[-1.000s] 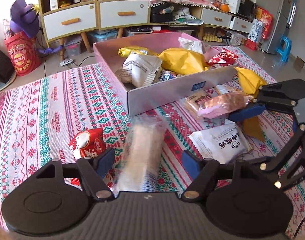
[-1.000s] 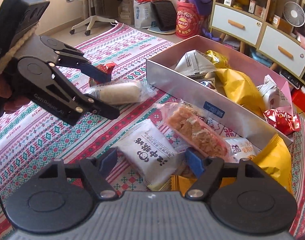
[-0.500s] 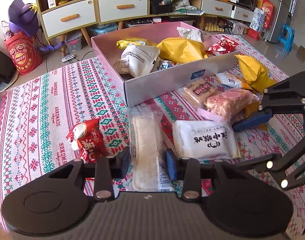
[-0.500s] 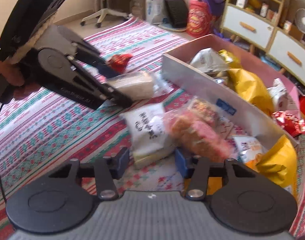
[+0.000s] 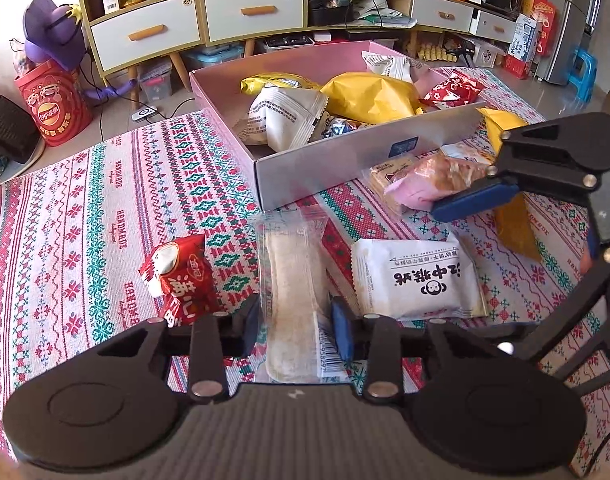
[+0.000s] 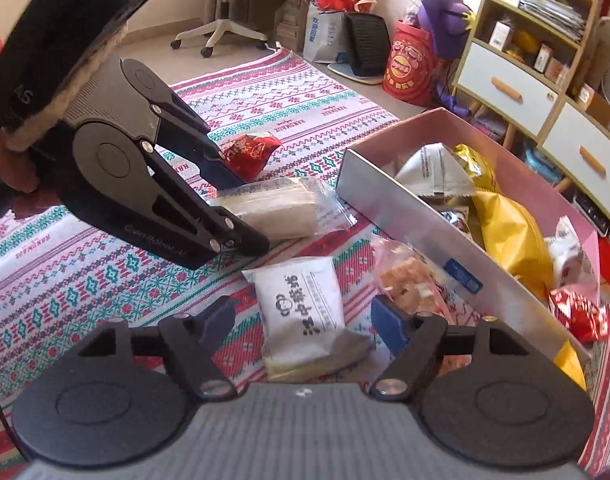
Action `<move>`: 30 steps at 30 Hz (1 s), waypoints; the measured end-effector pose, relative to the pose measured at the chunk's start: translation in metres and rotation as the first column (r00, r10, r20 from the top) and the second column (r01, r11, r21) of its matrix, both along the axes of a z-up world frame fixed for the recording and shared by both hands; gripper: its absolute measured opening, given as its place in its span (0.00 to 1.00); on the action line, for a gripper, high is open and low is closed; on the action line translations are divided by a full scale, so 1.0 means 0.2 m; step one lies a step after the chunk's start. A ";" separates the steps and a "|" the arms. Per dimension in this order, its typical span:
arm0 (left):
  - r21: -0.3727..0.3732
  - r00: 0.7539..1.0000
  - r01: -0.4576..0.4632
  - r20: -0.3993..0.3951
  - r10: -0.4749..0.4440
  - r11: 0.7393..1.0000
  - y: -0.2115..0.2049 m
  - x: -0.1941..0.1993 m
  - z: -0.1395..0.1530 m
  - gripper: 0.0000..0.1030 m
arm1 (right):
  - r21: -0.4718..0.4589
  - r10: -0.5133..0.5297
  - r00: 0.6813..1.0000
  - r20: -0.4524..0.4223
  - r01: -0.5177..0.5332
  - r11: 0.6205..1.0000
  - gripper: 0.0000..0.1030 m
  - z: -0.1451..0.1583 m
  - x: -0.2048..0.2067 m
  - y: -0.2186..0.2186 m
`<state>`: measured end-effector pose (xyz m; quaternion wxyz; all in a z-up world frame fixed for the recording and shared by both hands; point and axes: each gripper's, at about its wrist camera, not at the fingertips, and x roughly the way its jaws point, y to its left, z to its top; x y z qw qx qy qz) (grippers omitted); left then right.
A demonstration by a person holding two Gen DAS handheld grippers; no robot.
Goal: Organize snacks
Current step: 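Close the left tool on a clear-wrapped long pastry while the right tool grasps a white text packet, then lift both held snacks off the rug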
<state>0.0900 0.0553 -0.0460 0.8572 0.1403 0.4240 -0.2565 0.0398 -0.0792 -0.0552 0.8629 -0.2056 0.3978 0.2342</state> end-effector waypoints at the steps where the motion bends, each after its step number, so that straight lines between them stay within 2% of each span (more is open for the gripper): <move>1: -0.002 1.000 -0.002 0.000 0.002 1.000 0.00 0.00 0.00 0.43 | -0.010 0.003 1.000 -0.001 -0.003 1.000 0.67 -0.01 0.01 0.01; 5: -0.006 1.000 -0.007 0.001 0.007 1.000 0.01 -0.01 0.00 0.43 | -0.023 0.019 1.000 -0.019 -0.019 1.000 0.55 -0.04 0.03 0.04; 8: -0.005 1.000 -0.011 0.003 0.011 1.000 0.00 -0.01 0.00 0.43 | 0.001 0.010 1.000 -0.028 -0.010 1.000 0.53 -0.05 0.03 0.02; 11: -0.004 1.000 -0.019 0.002 0.019 1.000 0.00 -0.01 0.00 0.43 | 0.031 -0.001 0.999 -0.049 0.002 1.000 0.43 -0.04 0.02 0.01; 20: 0.005 1.000 -0.030 -0.006 0.030 1.000 -0.03 -0.04 0.02 0.32 | 0.027 -0.030 0.999 -0.035 0.031 0.999 0.41 -0.03 -0.07 0.02; 30: -0.014 0.999 -0.032 -0.002 0.032 0.999 -0.03 -0.07 0.07 0.26 | 0.062 -0.056 0.998 -0.019 0.057 0.996 0.41 0.05 -0.13 0.02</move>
